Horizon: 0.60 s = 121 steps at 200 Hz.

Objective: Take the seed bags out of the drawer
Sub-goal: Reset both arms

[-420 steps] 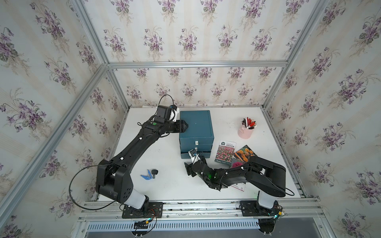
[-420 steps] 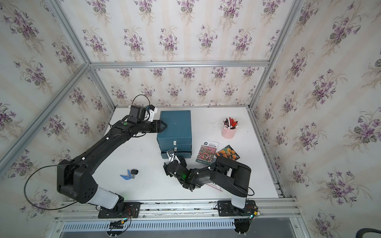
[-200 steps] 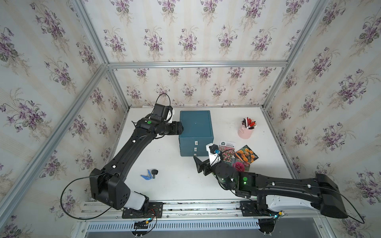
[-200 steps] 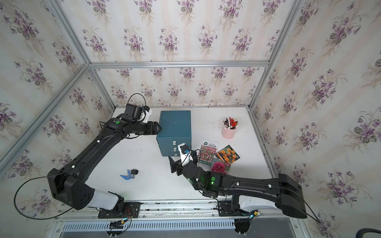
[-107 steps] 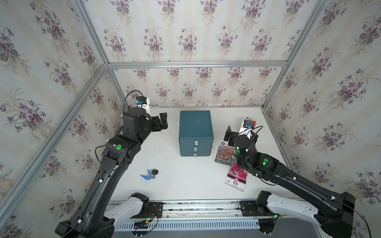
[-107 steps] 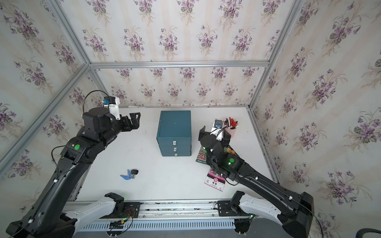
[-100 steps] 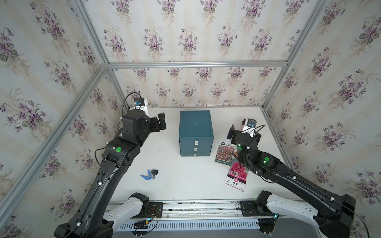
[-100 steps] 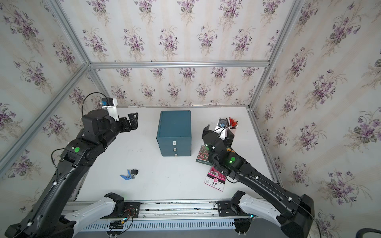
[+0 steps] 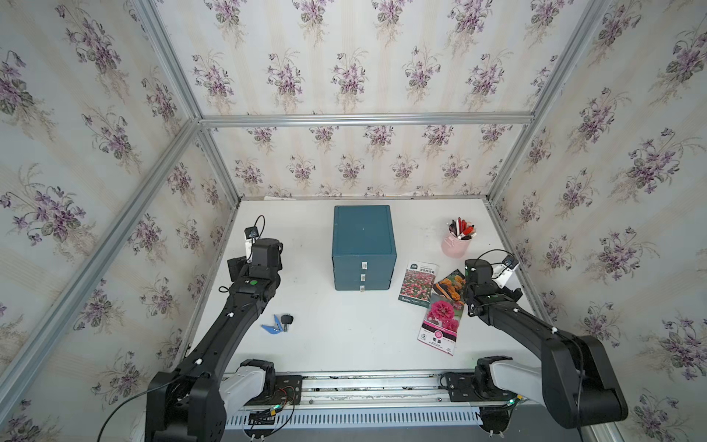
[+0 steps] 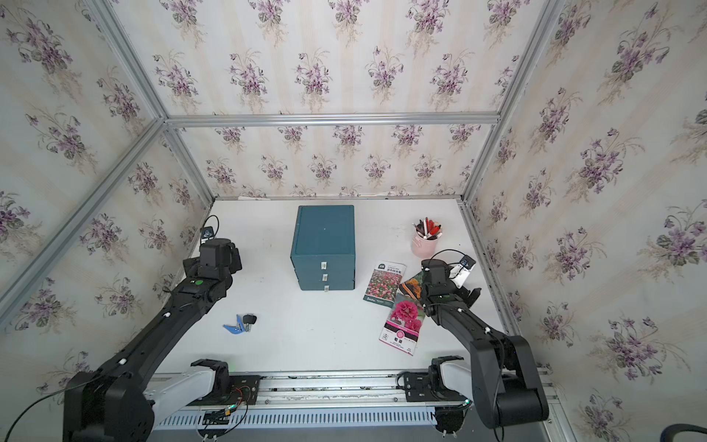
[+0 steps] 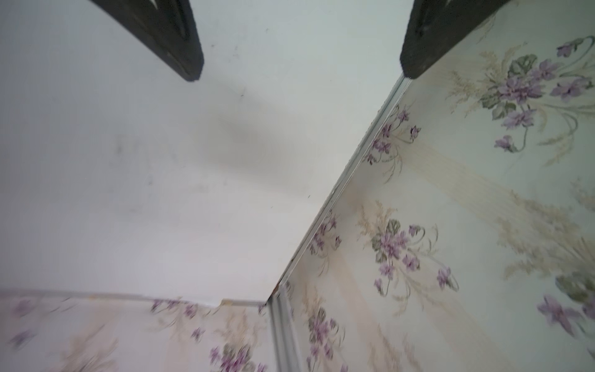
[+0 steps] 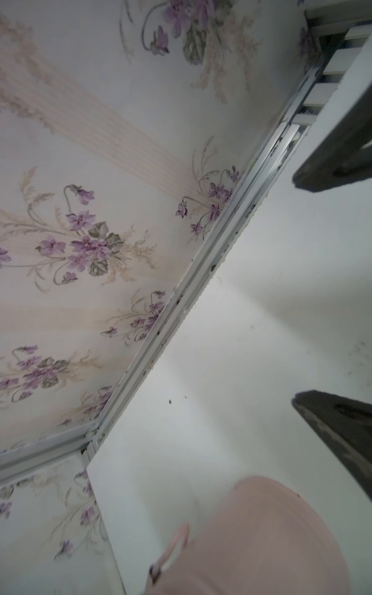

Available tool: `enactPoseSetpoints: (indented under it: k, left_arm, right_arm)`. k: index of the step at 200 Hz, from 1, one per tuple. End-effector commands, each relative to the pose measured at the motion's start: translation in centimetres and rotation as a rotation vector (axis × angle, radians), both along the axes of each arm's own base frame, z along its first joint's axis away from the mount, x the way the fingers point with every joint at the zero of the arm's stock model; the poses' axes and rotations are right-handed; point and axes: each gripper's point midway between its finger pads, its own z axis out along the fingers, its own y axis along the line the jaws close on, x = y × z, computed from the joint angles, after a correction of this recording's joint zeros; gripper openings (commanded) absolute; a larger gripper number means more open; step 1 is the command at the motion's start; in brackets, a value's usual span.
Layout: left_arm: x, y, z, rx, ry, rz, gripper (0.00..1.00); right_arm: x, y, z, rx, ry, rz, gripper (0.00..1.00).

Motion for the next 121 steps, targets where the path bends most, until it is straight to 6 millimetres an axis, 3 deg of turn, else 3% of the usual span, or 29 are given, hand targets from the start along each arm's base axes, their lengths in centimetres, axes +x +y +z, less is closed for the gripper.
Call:
enactPoseSetpoints:
  k: [1, 21, 38, 51, 68, 90, 108, 121]
  left_arm:
    - [1.3, 0.8, -0.5, 0.0, -0.106, 0.034, 1.0]
    - [2.5, 0.4, -1.3, -0.009, -0.114, -0.009, 1.0]
    - [3.0, 0.5, -2.0, -0.003, -0.114, -0.027, 1.0]
    - [2.9, 0.7, -2.9, -0.02, -0.126, -0.029, 1.0]
    - [3.0, 0.9, -3.6, -0.041, -0.15, -0.032, 1.0]
    - [3.6, 0.6, -3.9, -0.055, -0.189, -0.054, 1.0]
    - [3.9, 0.4, -4.1, -0.067, -0.219, -0.058, 1.0]
    - [4.1, 0.2, -4.4, -0.074, -0.239, -0.07, 1.0]
  right_arm:
    - [1.7, -0.1, 1.0, -0.007, -0.111, -0.025, 1.0]
    - [3.1, 0.6, 1.1, 0.0, -0.124, 0.05, 0.99]
    - [5.1, 2.9, -0.2, 0.083, -0.027, 0.192, 0.98]
    - [4.8, 3.6, -0.8, 0.097, 0.002, 0.189, 0.99]
    - [4.6, 4.0, 0.4, 0.062, -0.116, 0.236, 0.99]
    - [5.3, 6.5, 4.1, -0.009, -0.371, 0.498, 1.0]
    - [6.0, 6.7, 4.0, -0.06, -0.364, 0.548, 1.0]
    - [6.7, 8.0, 4.3, -0.052, -0.423, 0.685, 1.0]
